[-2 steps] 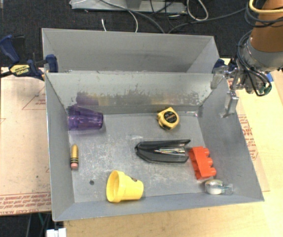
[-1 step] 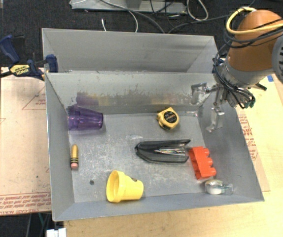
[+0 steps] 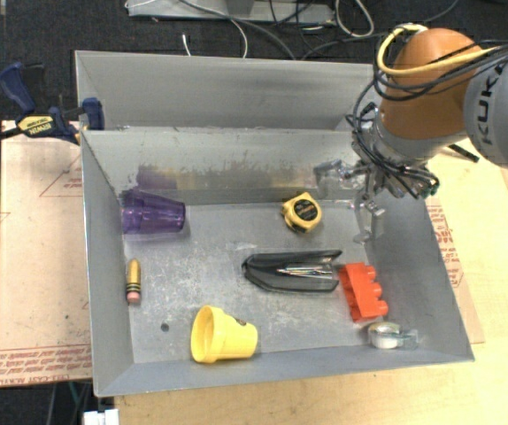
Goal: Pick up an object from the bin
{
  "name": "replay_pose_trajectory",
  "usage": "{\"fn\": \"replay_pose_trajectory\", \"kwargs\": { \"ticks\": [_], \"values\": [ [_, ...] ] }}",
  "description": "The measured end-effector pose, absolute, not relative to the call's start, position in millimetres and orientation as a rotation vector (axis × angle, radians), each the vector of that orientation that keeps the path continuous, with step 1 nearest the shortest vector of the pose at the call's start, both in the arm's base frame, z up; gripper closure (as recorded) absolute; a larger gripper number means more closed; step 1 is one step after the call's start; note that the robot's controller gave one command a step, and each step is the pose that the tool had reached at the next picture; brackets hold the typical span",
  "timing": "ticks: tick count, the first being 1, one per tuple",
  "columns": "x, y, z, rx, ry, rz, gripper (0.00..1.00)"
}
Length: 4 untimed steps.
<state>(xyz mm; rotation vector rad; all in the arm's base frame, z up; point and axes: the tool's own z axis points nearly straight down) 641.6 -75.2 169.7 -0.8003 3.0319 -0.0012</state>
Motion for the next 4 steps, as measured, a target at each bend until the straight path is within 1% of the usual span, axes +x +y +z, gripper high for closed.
{"fn": "replay_pose_trajectory", "kwargs": {
  "ticks": [1,2,3,4],
  "values": [
    [646.7,-61.7,139.6,-1.039,2.958,-0.001,0.0],
    [624.6,-40.9,137.4,-1.094,2.937,0.001,0.0],
    [625.3,-23.8,120.1,-0.668,3.062,0.002,0.0],
    [636.6,2.7,107.8,-1.167,2.906,-0.001,0.0]
  ]
}}
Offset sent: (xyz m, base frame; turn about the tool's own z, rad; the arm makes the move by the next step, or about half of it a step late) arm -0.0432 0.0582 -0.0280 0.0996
